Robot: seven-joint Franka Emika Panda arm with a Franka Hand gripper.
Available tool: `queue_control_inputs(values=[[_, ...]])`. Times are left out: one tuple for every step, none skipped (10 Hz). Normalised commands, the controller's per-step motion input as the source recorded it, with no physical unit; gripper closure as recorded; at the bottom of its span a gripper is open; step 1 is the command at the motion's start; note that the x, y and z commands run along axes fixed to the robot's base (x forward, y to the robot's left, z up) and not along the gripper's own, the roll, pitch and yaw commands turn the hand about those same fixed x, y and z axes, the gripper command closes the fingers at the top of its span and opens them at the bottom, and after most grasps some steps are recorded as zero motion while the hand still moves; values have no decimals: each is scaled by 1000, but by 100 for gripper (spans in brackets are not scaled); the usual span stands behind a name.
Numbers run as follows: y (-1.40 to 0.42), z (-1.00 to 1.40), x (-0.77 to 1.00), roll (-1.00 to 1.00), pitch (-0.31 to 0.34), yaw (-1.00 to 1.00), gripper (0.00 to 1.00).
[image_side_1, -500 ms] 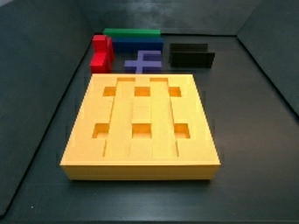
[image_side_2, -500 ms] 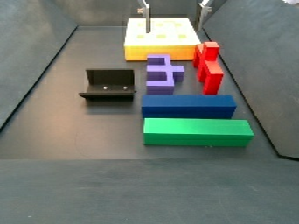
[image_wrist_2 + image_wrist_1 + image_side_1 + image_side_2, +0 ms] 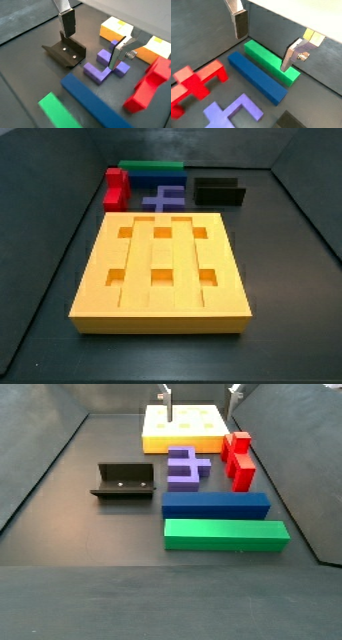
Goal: Pick up the green object. Move up. Move to above the board. Insert the green object.
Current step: Pick up the green object.
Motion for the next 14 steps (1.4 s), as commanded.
queue_control_inputs(values=[[689,-194,-254,-404,-227,0,0],[577,-263,0,-263,-140,-231,0],[443,-217,54,-184,-126,-440,0],[203,-286,240,-143,-87,-737,0],[189,-369,174,-106,-44,-760,0],[49,-489,289,-187,0,-803,0],[0,-503,94,-126,114,-909,0],[71,-374,0,-47,181,-886,0],[69,-329,0,-41,171,-897,0],[57,-249,0,-1,156,-937,0],[183,-146,-17,-36,51,-783,0],[177,-126,-26,0,27,-817,0],[151,-91,-6,-37,0,-794,0],[277,-137,0,0,-43,-726,0]])
